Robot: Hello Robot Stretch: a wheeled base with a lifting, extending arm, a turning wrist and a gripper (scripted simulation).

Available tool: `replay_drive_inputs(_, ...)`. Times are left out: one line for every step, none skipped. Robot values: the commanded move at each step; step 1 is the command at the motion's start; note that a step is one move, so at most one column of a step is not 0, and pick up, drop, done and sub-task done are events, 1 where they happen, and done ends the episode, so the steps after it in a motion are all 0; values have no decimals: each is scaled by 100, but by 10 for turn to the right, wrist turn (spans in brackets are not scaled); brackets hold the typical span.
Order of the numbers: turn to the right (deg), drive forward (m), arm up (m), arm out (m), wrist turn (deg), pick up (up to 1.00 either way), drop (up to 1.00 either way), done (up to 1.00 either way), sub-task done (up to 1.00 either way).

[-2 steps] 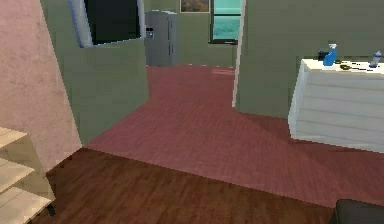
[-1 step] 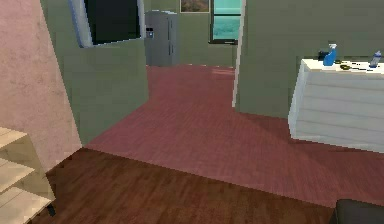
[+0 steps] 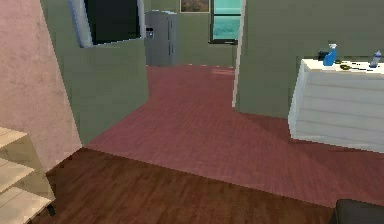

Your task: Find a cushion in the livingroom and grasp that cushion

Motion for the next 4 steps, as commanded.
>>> replay_drive_inputs(0,0,0,0,450,0,0,0,0)
replay_drive_inputs(0,0,0,0,450,0,0,0,0)
replay_drive_inputs(0,0,0,0,180,0,0,0,0)
replay_drive_inputs(0,0,-30,0,0,0,0,0,0)
